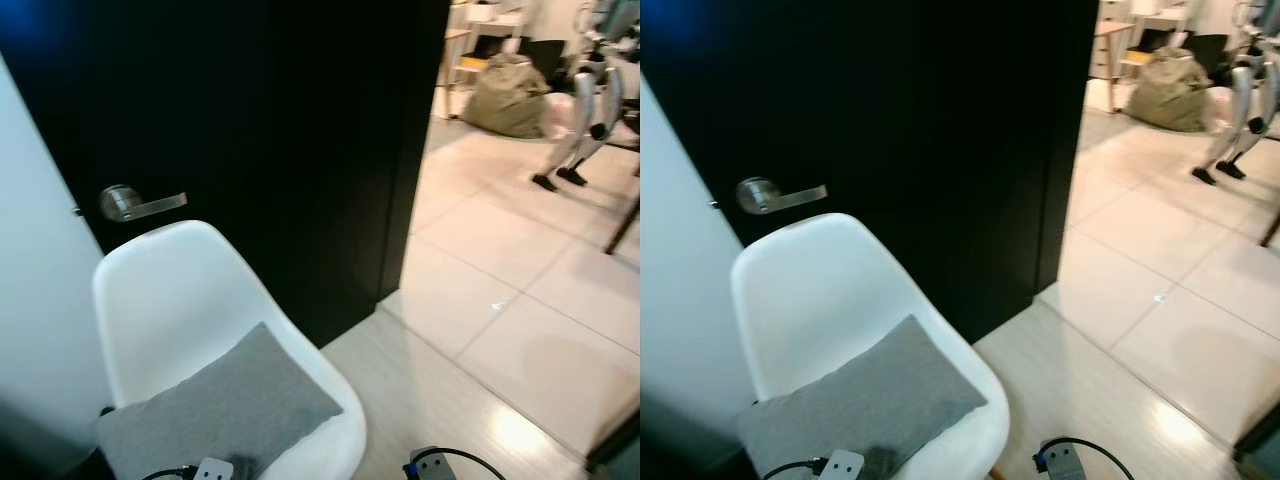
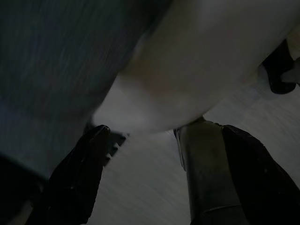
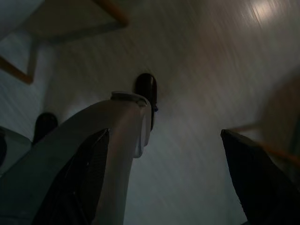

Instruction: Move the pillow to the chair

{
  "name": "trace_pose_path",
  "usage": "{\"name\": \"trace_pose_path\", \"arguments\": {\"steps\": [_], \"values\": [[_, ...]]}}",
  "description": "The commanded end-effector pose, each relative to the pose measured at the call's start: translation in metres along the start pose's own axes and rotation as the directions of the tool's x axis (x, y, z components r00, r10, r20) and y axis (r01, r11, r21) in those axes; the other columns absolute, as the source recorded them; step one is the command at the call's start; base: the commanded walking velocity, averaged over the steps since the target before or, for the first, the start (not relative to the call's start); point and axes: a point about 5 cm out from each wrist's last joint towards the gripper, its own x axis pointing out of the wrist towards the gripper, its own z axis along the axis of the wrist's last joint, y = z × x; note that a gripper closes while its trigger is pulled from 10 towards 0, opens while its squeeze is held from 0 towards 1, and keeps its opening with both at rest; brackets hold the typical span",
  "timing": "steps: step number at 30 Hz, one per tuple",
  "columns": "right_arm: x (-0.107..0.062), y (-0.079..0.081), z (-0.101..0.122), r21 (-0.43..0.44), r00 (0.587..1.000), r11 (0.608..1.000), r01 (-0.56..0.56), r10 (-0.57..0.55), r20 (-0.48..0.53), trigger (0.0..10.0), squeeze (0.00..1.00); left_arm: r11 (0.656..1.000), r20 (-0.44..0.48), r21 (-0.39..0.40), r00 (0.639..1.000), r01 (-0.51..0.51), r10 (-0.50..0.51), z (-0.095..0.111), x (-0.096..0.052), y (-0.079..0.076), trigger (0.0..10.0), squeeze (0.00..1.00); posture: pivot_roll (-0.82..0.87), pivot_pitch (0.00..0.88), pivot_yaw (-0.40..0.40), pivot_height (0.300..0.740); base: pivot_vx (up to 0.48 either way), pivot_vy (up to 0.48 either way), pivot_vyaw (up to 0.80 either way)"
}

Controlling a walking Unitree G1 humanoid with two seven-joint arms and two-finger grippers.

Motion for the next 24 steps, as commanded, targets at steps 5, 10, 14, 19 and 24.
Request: {"name": "trace_pose_path", "arguments": {"steps": [5,10,14,19,24], "values": [[0.0003,0.0022,0.0019,0.005,1.000,1.000,-0.008,0.008,-0.001,10.0,0.00,0.999,-0.038,-0.006,0.999,0.032,-0.032,-0.0031,0.0001,-0.0025,10.0,0.00,-0.04,0.000,0.020,0.740,-0.288,0.000,-0.68],[0.0003,0.0024,0.0020,0.005,1.000,1.000,-0.008,0.008,-0.002,10.0,0.00,1.000,-0.027,-0.010,0.999,0.030,-0.030,-0.0015,0.0003,-0.0030,10.0,0.00,-0.04,0.000,0.022,0.740,-0.480,0.000,-0.68],[0.0004,0.0033,0.0025,0.005,1.000,1.000,-0.009,0.009,-0.002,10.0,0.00,1.000,-0.012,-0.013,1.000,0.017,-0.017,0.0012,0.0006,-0.0025,10.0,0.00,-0.04,0.000,0.024,0.740,0.000,0.000,-0.68],[0.0004,0.0036,0.0025,0.003,1.000,1.000,-0.007,0.007,-0.002,10.0,0.00,1.000,-0.011,-0.008,1.000,0.023,-0.023,0.0025,0.0008,-0.0030,10.0,0.00,-0.04,0.000,0.025,0.740,0.000,0.000,-0.68],[0.0004,0.0040,0.0025,0.001,1.000,1.000,-0.006,0.006,-0.002,10.0,0.00,1.000,-0.012,0.004,1.000,0.021,-0.021,0.0027,0.0008,-0.0025,10.0,0.00,-0.04,0.000,0.025,0.740,0.000,0.000,-0.68]]}}
